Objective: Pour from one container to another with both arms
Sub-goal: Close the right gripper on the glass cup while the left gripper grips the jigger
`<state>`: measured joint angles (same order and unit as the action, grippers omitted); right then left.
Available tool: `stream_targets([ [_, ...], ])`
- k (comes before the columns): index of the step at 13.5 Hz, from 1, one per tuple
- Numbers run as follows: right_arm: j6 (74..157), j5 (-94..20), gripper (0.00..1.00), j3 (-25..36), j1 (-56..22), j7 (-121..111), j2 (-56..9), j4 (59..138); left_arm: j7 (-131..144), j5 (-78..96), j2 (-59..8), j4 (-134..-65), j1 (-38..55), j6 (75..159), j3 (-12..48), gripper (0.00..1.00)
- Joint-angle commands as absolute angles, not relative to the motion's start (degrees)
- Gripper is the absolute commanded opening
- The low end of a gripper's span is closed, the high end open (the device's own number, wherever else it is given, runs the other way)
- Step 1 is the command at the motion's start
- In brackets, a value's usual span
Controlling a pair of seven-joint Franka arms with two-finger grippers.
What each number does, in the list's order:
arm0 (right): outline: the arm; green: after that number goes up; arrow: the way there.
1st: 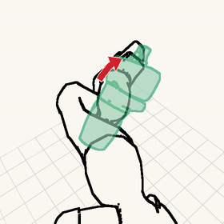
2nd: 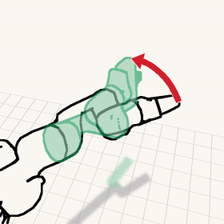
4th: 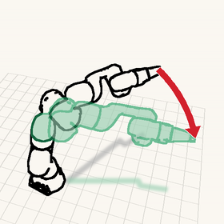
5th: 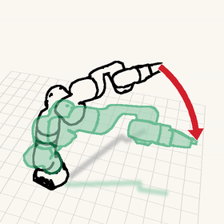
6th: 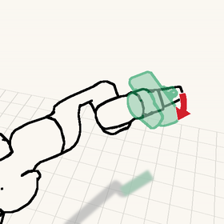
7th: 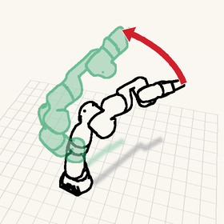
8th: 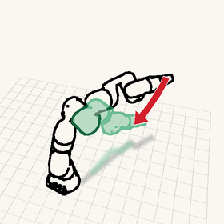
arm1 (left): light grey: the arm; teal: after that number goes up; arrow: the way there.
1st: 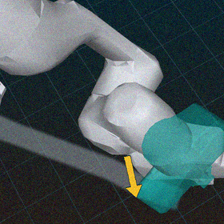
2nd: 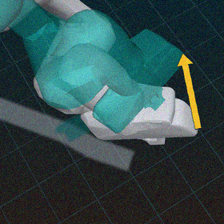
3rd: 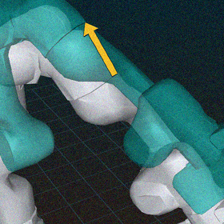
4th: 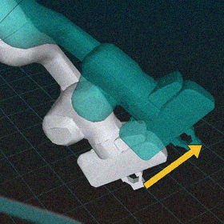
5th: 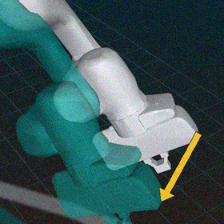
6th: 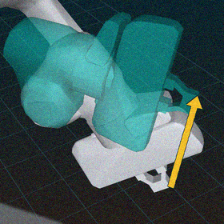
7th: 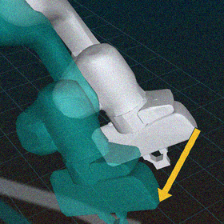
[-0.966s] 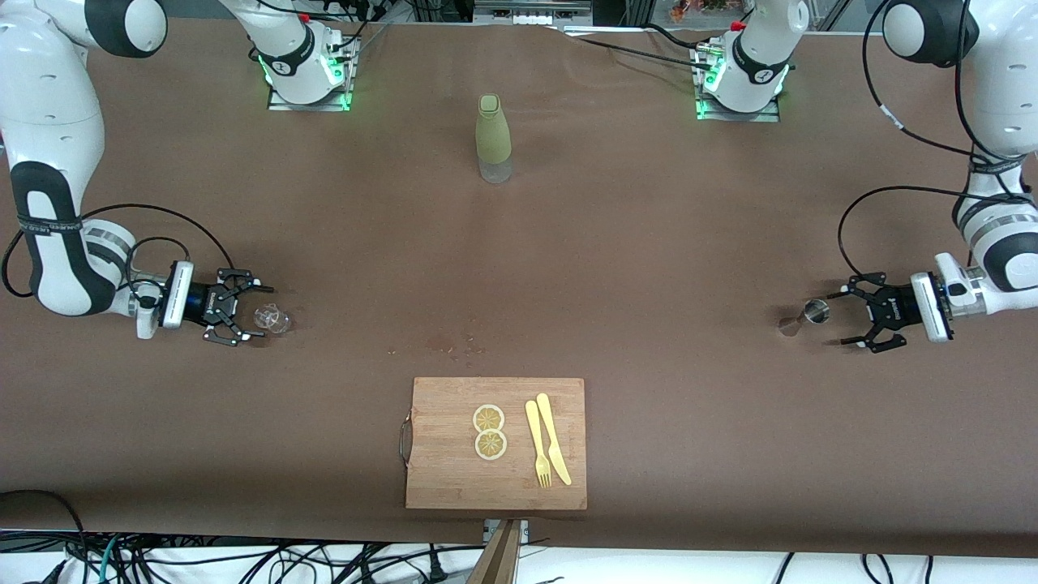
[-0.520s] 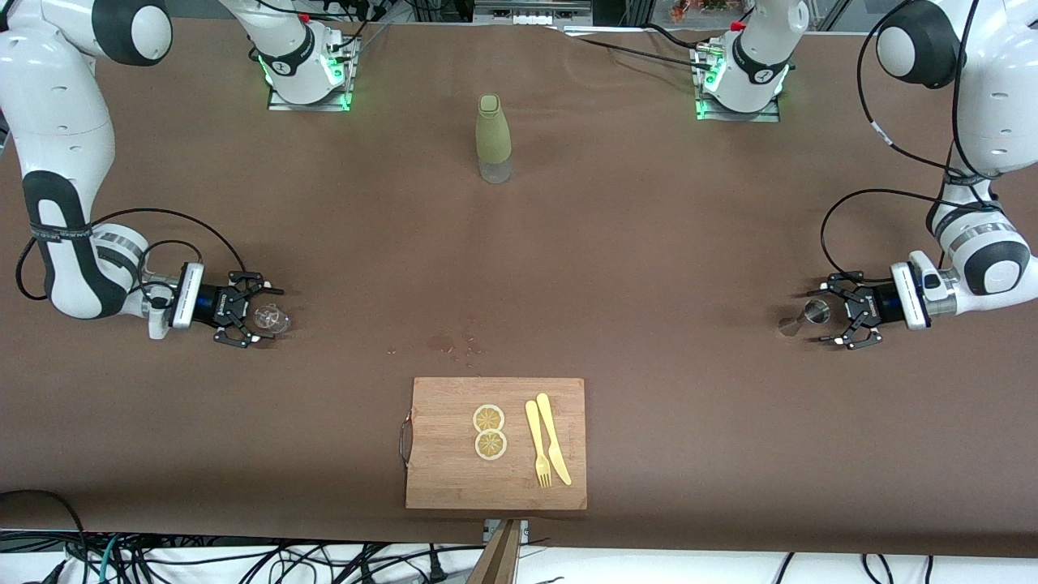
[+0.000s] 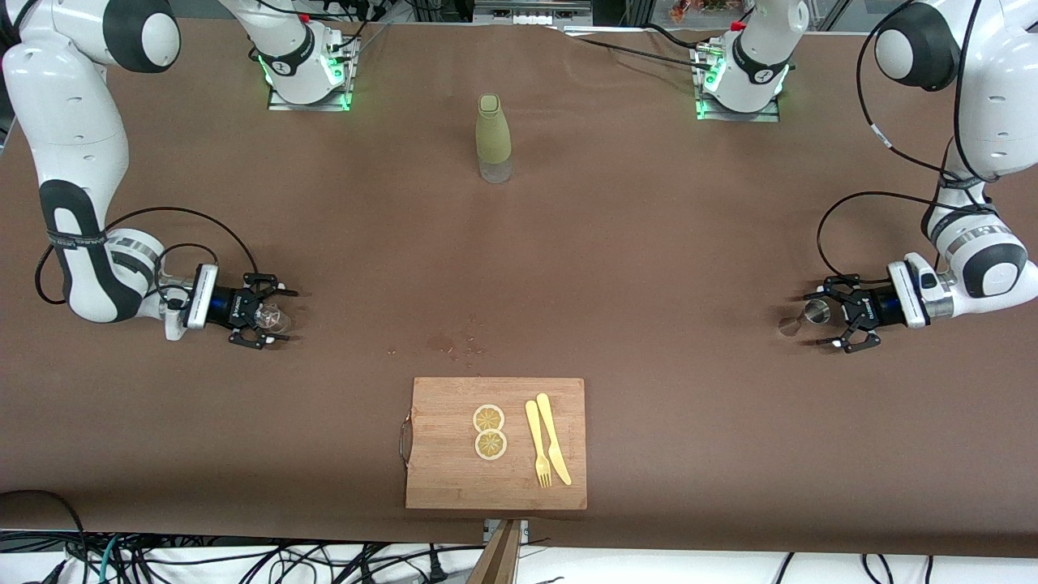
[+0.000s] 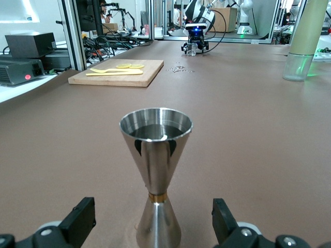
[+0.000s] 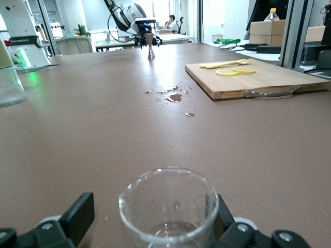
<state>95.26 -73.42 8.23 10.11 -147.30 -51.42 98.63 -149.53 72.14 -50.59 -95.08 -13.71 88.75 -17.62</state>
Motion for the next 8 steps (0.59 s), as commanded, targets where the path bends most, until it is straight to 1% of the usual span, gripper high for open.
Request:
stream_targets([
  [1, 93.87, -74.53, 0.87, 8.26, 10.20, -148.88, -52.21, 97.73, -152.93, 74.00, -51.50, -94.22, -13.71, 87.27, -16.79, 0.94],
  [2, 93.87, -74.62, 0.75, 8.35, 10.20, -149.41, -52.21, 97.73, -152.93, 74.26, -51.59, -94.22, -13.54, 87.36, -16.70, 0.87],
  [3, 93.87, -74.88, 0.63, 8.35, 10.20, -149.50, -52.21, 97.73, -152.93, 74.27, -51.68, -94.13, -13.45, 87.45, -16.61, 0.88],
  [5, 93.95, -75.41, 0.51, 8.35, 10.20, -150.99, -52.29, 97.73, -153.02, 75.32, -52.38, -94.22, -12.92, 87.54, -16.35, 0.88],
  [8, 93.95, -76.55, 0.39, 8.53, 10.20, -151.87, -52.56, 97.73, -153.11, 74.97, -52.47, -94.48, -12.92, 87.63, -16.43, 0.88],
])
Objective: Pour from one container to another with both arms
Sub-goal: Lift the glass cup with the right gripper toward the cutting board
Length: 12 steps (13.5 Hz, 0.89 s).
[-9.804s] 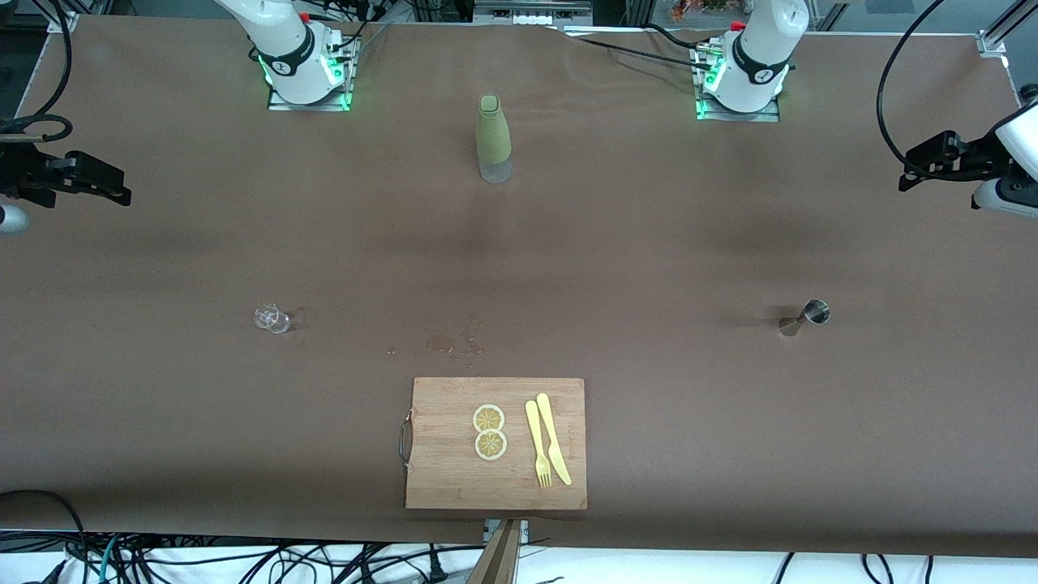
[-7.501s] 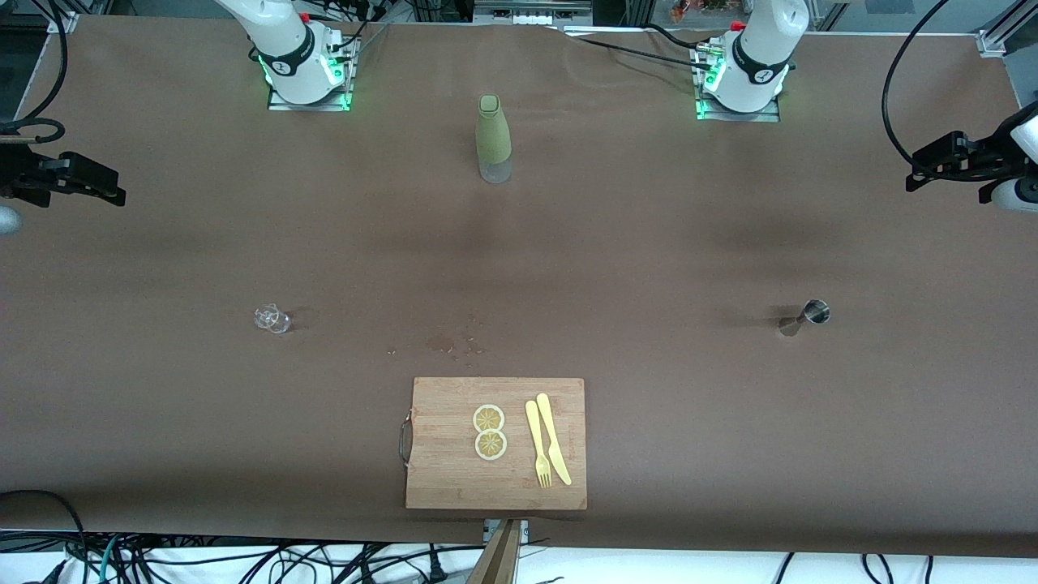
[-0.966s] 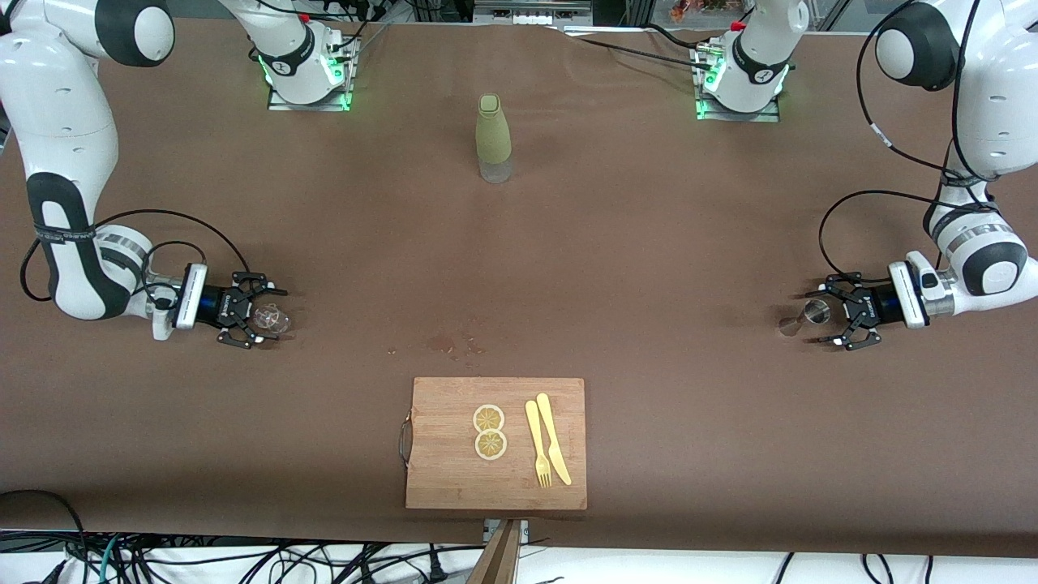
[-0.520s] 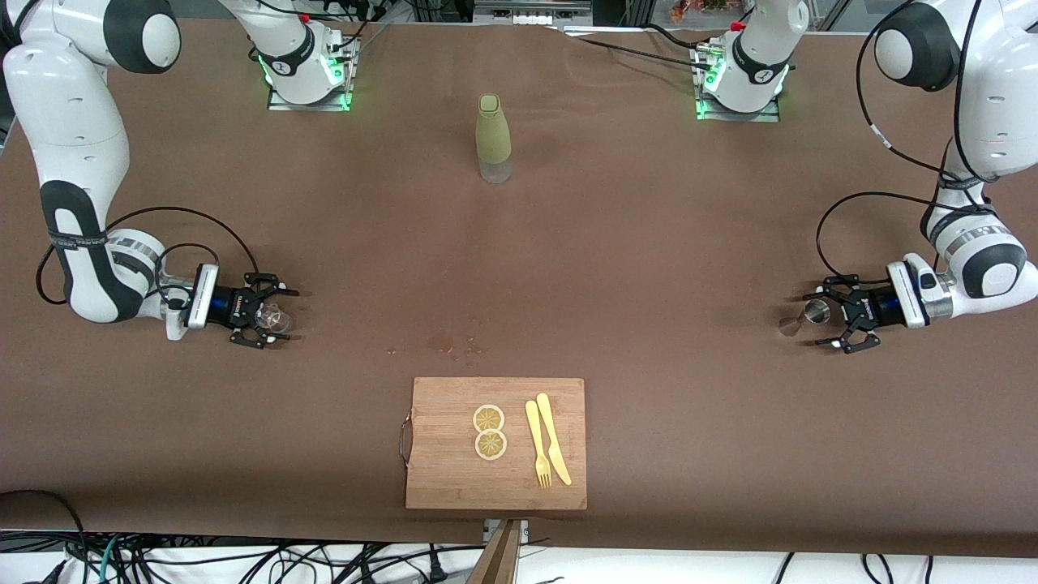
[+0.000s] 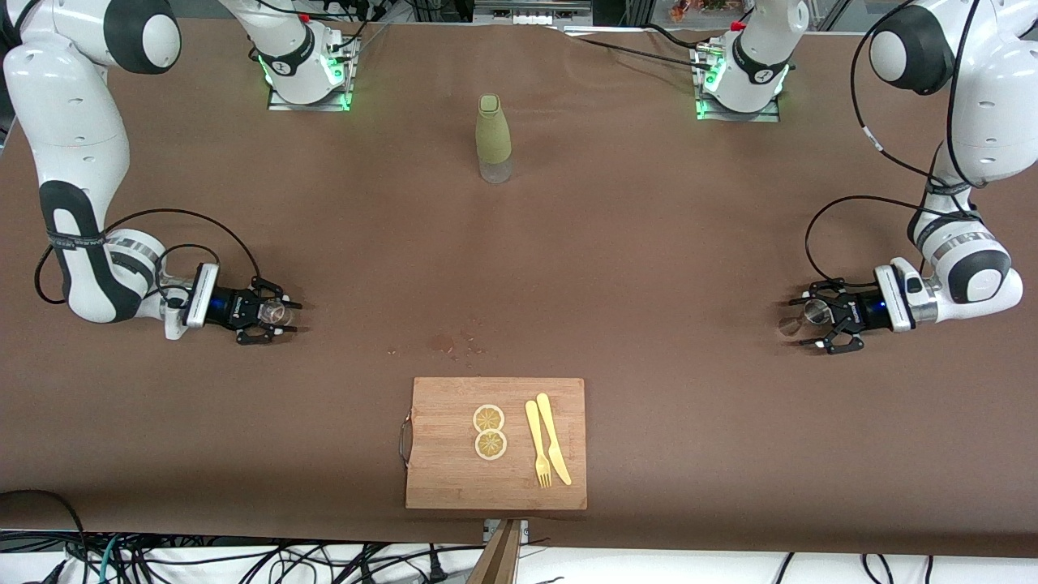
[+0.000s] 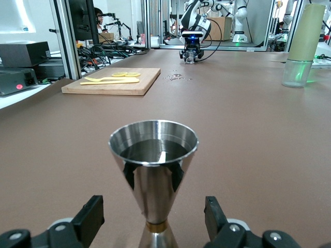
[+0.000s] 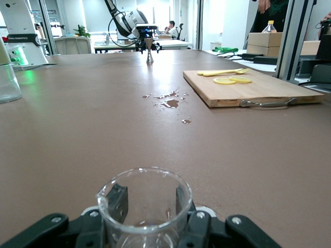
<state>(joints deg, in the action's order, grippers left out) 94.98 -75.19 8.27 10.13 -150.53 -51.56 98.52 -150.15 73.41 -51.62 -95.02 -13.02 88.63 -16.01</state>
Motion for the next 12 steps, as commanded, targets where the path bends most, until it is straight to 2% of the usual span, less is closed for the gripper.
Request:
stream_targets([
  [1, 93.87, -76.55, 0.35, 8.53, 10.20, -151.87, -52.56, 97.65, -153.63, 74.80, -52.47, -94.48, -12.92, 87.63, -16.44, 0.87],
  [3, 93.87, -77.60, 0.28, 8.53, 10.20, -151.61, -52.47, 97.47, -154.07, 74.88, -52.65, -94.57, -13.09, 87.63, -16.44, 0.87],
  [8, 94.04, -79.28, 0.27, 7.48, 8.88, -147.59, -52.29, 94.75, -154.16, 74.62, -52.56, -94.57, -13.54, 87.36, -16.70, 0.88],
  [11, 94.92, -79.28, 0.27, 3.79, 8.70, -143.37, -52.12, 93.00, -154.16, 74.62, -52.47, -94.57, -13.45, 87.28, -16.70, 0.78],
  [12, 95.27, -78.58, 0.27, 2.91, 8.44, -140.65, -52.03, 91.94, -154.25, 74.53, -52.47, -94.57, -13.53, 87.28, -16.70, 0.73],
])
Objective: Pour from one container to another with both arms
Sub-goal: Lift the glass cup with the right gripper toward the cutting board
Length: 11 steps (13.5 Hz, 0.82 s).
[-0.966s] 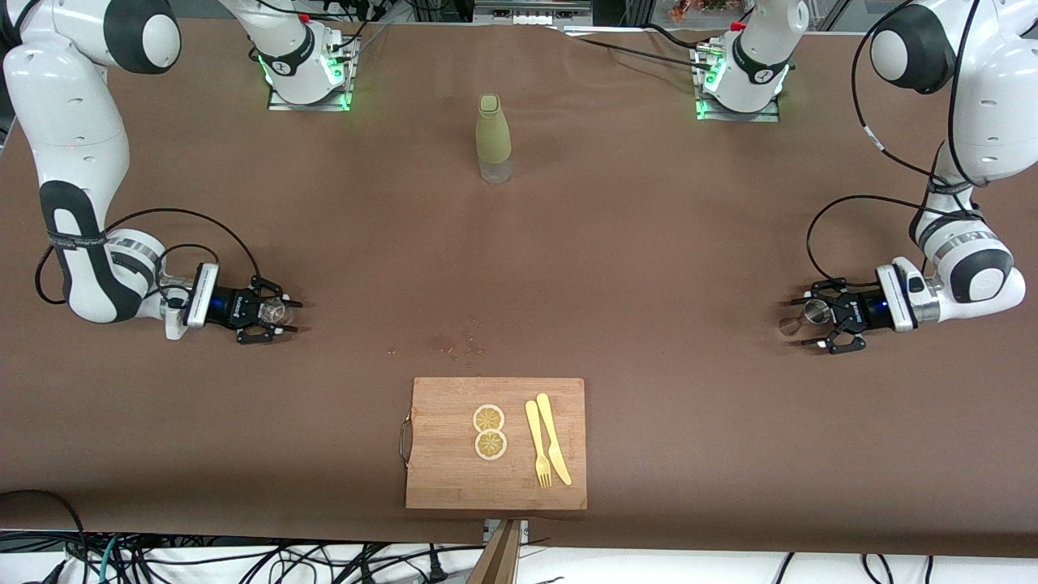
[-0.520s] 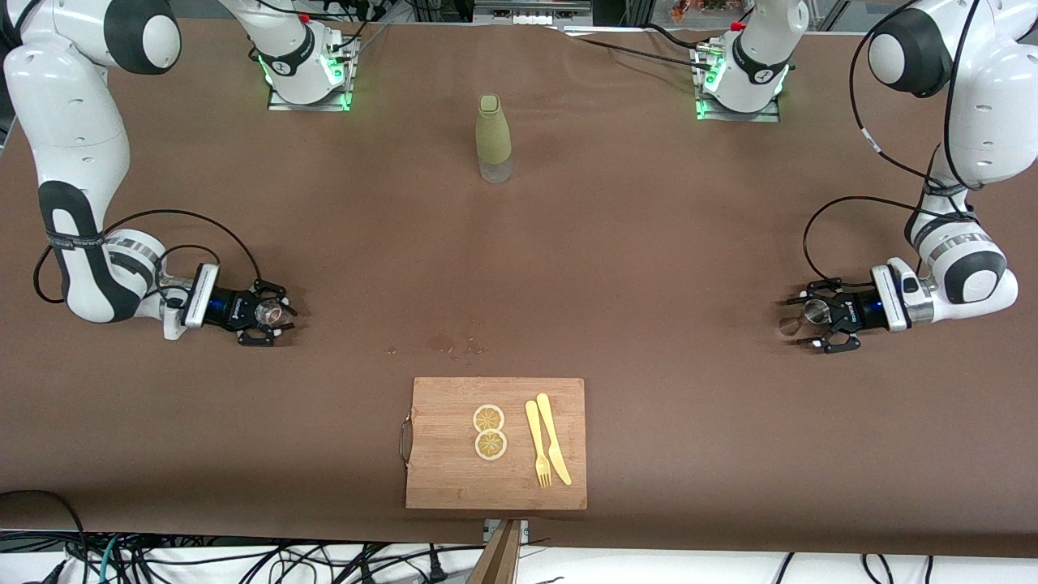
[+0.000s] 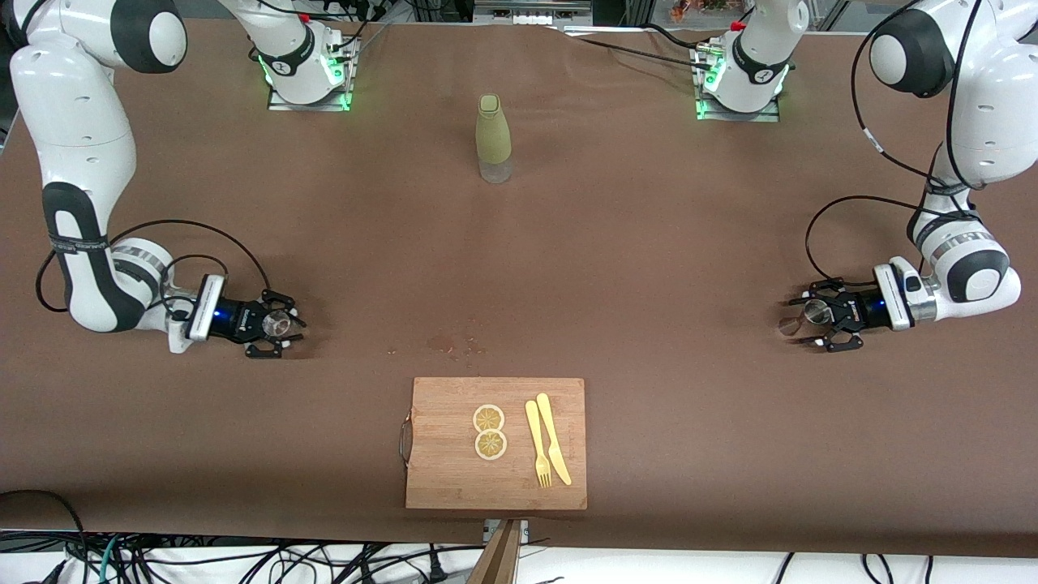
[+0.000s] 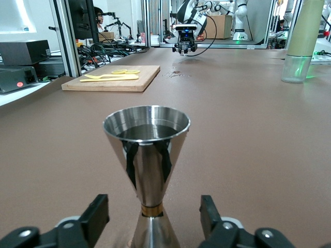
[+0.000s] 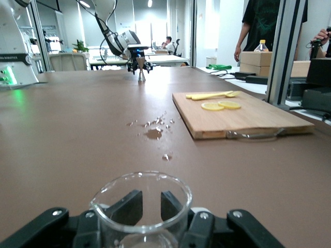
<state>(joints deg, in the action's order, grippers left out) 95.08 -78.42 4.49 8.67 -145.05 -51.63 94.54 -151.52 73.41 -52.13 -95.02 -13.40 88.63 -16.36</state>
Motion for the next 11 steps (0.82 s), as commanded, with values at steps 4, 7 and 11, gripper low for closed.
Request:
stream_targets([
  [4, 97.37, -77.70, 0.27, -0.26, 6.86, -133.69, -51.94, 88.60, -154.25, 74.53, -52.38, -94.57, -13.54, 87.19, -16.70, 0.60],
  [7, 98.70, -77.78, 0.27, -1.57, 5.89, -130.79, -52.03, 87.19, -154.25, 74.44, -52.29, -94.57, -13.54, 87.10, -16.79, 0.55],
  [11, 100.02, -77.87, 0.27, -2.28, 5.63, -130.43, -52.03, 86.49, -154.25, 74.36, -52.12, -94.57, -13.54, 86.40, -16.79, 0.51],
])
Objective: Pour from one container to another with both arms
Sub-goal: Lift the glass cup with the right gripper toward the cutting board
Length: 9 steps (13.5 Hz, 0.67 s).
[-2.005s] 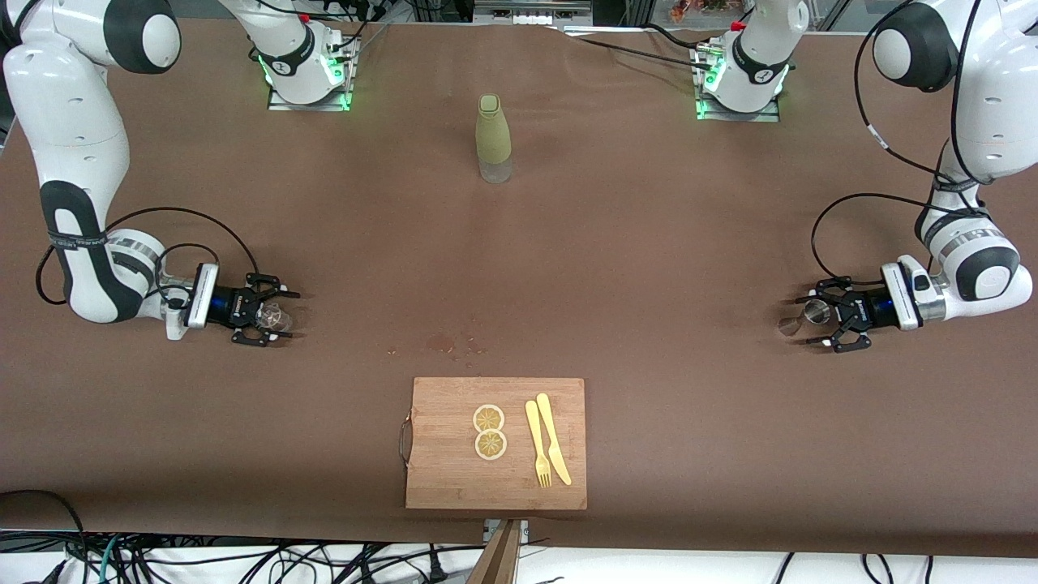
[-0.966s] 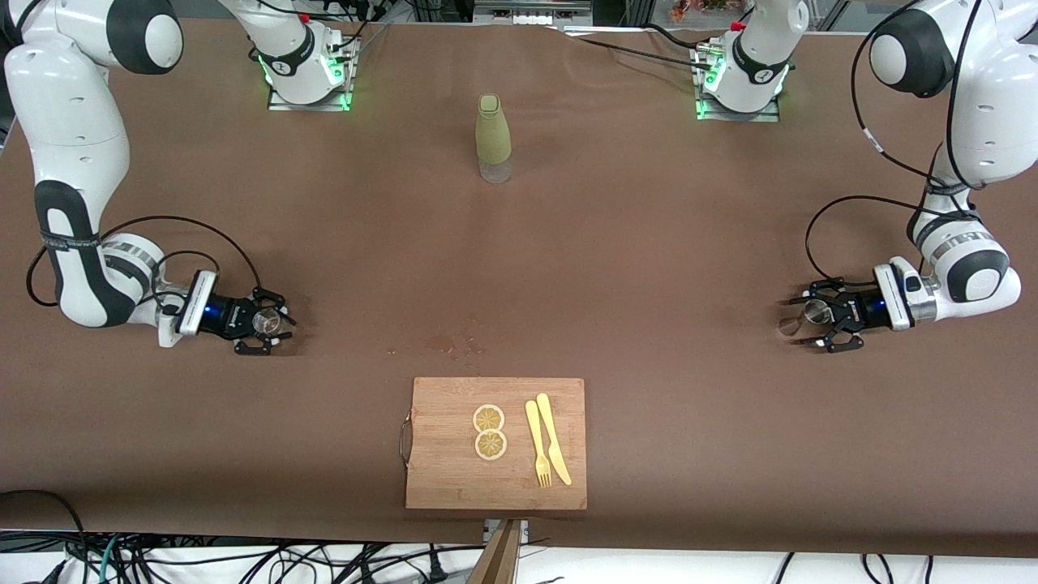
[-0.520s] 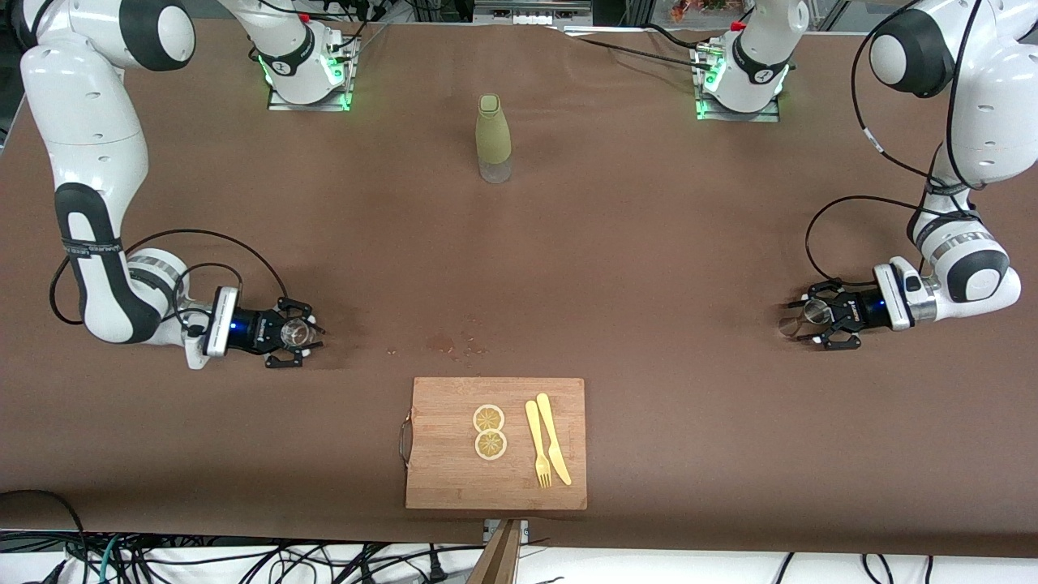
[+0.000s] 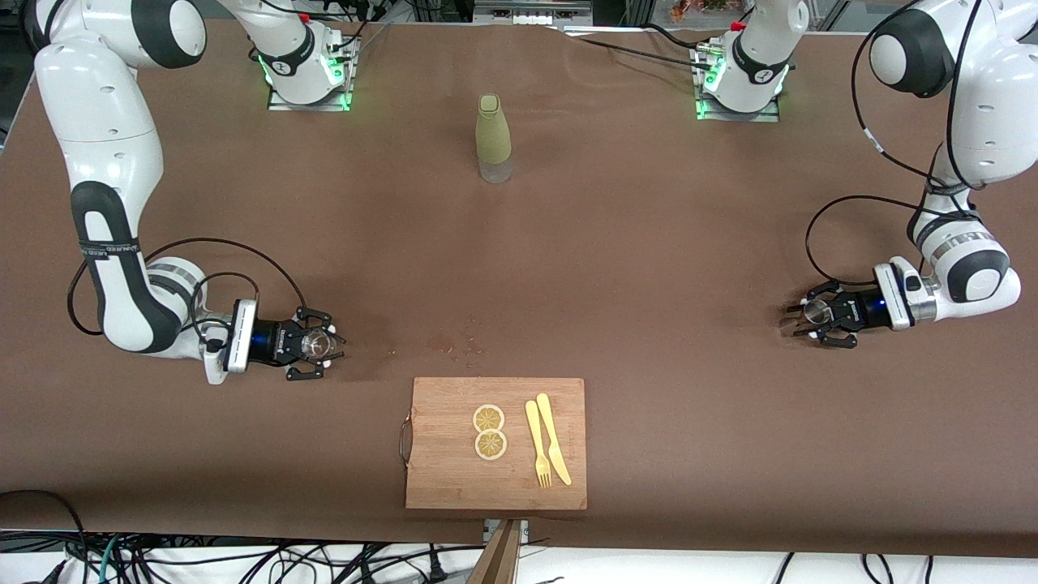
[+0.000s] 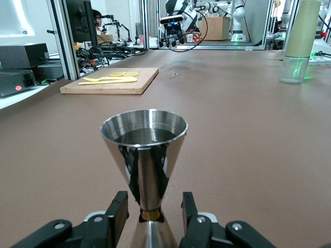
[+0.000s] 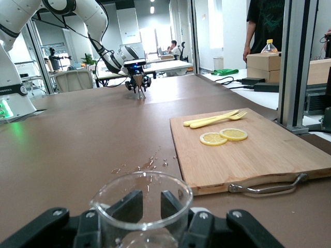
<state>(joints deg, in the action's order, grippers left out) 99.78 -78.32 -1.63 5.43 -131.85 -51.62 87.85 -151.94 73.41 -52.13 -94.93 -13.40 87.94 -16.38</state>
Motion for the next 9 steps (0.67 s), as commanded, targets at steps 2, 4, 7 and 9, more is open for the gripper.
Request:
stream_targets([
  [2, 100.11, -77.87, 0.27, -2.29, 5.36, -130.25, -52.03, 86.48, -154.68, 74.36, -52.12, -94.57, -13.54, 86.40, -16.87, 0.45],
  [4, 100.46, -77.44, 0.27, -2.29, 4.75, -130.08, -52.03, 86.40, -154.95, 74.36, -52.12, -94.57, -13.54, 86.40, -16.87, 0.39],
  [7, 101.07, -74.45, 0.27, -2.37, 4.22, -128.06, -52.03, 85.26, -155.21, 74.36, -52.29, -94.57, -13.54, 86.57, -16.96, 0.12],
  [9, 101.25, -73.66, 0.27, -3.60, 3.96, -126.31, -52.03, 84.90, -155.21, 74.36, -52.29, -94.66, -13.71, 86.57, -17.14, 0.00],
])
